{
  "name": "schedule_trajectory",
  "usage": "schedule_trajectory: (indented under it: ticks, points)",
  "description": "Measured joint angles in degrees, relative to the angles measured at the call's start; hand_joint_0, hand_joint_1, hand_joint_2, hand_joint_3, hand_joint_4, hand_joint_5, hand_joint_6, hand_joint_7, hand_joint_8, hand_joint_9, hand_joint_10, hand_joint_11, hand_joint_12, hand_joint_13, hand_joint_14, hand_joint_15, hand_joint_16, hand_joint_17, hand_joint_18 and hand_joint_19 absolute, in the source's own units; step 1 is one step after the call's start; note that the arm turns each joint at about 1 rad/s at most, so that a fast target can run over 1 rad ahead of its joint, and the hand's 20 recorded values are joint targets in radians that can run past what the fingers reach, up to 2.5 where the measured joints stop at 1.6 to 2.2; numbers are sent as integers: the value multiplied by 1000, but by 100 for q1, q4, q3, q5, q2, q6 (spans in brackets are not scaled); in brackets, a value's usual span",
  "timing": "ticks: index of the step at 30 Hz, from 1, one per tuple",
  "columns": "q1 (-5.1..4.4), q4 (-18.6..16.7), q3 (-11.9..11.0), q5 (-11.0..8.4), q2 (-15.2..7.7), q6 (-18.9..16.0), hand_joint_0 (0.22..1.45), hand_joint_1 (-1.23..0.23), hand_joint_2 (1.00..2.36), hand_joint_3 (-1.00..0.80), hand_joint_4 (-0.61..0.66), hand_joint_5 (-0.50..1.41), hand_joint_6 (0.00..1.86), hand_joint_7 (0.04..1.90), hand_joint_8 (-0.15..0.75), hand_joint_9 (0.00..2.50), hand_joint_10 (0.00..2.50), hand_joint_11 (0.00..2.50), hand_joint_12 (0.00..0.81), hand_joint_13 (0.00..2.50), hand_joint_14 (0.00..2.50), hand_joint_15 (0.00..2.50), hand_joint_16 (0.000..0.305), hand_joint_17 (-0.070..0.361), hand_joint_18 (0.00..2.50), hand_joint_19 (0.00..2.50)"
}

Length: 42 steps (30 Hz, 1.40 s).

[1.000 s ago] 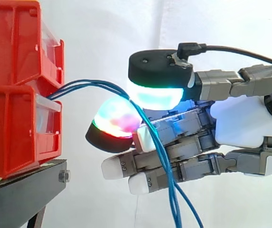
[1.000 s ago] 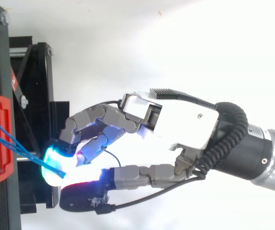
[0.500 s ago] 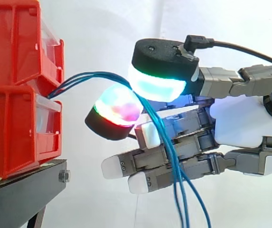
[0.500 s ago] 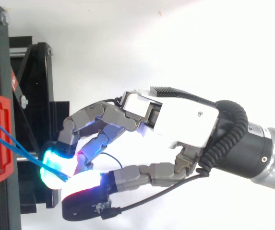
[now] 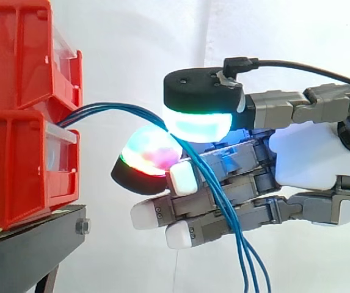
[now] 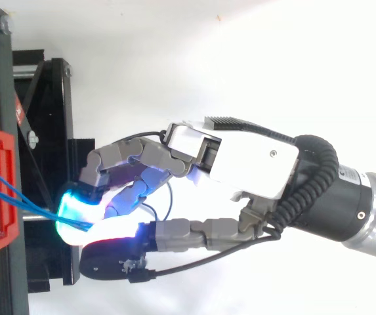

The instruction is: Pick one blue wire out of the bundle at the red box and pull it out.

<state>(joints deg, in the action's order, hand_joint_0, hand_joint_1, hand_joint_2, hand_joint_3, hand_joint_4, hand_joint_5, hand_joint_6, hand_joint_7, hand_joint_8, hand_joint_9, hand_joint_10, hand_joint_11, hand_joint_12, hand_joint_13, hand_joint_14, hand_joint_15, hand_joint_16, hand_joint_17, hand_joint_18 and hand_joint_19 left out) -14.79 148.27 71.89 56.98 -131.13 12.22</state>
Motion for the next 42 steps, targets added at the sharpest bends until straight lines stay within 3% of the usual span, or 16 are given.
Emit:
schedule_trajectory:
  ticks: [2, 6, 10, 12, 17, 19, 20, 21, 25, 28, 30, 34, 38, 42]
  points:
    - [1, 0, -1, 9, 0, 0, 660, -744, 1014, -80, 304, -146, 774, 774, 304, 1004, 24, 747, 396, 630, 15, 377, 60, 135, 515, 500]
    - [2, 0, 0, 25, 0, 0, 642, -806, 1019, -128, 358, -154, 820, 670, 290, 1012, 23, 824, 382, 617, 16, 385, 57, 127, 498, 508]
    - [3, 0, 0, 25, 0, 5, 602, -779, 1014, -132, 403, -139, 807, 793, 306, 1064, 24, 747, 405, 630, 15, 372, 63, 141, 531, 498]
    - [3, 0, 0, 24, 0, 7, 591, -684, 1004, -123, 402, -122, 784, 869, 334, 1070, 21, 655, 436, 648, 14, 359, 71, 160, 543, 495]
    - [2, -5, -1, 25, -1, 9, 595, -579, 1065, -114, 373, -103, 742, 898, 341, 1076, 22, 631, 445, 640, 14, 351, 73, 164, 533, 501]
    - [3, -13, -1, 25, 0, 11, 620, -582, 1002, -99, 352, -107, 741, 899, 338, 1062, 20, 656, 436, 630, 16, 361, 70, 158, 516, 511]
    - [3, -15, -1, 26, 0, 11, 619, -607, 1007, -69, 343, -126, 775, 817, 336, 1043, 21, 712, 431, 621, 14, 368, 68, 153, 506, 508]
    - [3, -16, -1, 26, 0, 10, 628, -728, 1005, 2, 357, -150, 829, 741, 332, 1036, 24, 754, 430, 624, 15, 371, 68, 153, 521, 500]
    - [5, -17, -1, 27, 0, 9, 619, -785, 1007, -13, 420, -144, 840, 681, 330, 1080, 23, 825, 425, 642, 15, 379, 67, 152, 540, 484]
    - [9, -20, 0, 30, 0, 9, 565, -739, 1008, -128, 407, -123, 815, 812, 329, 1120, 22, 747, 433, 647, 16, 358, 70, 157, 550, 496]
    - [10, -21, 0, 31, 0, 9, 586, -609, 1006, -137, 383, -81, 711, 960, 321, 1110, 21, 593, 427, 640, 15, 349, 70, 158, 541, 502]
    - [16, -19, 0, 43, 0, 9, 618, -589, 1007, -121, 348, -68, 648, 1062, 318, 1091, 23, 641, 419, 639, 16, 363, 67, 151, 523, 514]
    - [19, -20, 0, 65, 0, 9, 623, -646, 1013, -86, 323, -124, 746, 813, 312, 1051, 26, 771, 407, 624, 16, 385, 63, 142, 505, 508]
    - [21, -25, -1, 74, 0, 9, 624, -793, 1014, -68, 315, -163, 828, 716, 312, 1039, 25, 840, 408, 626, 17, 379, 63, 142, 518, 507]
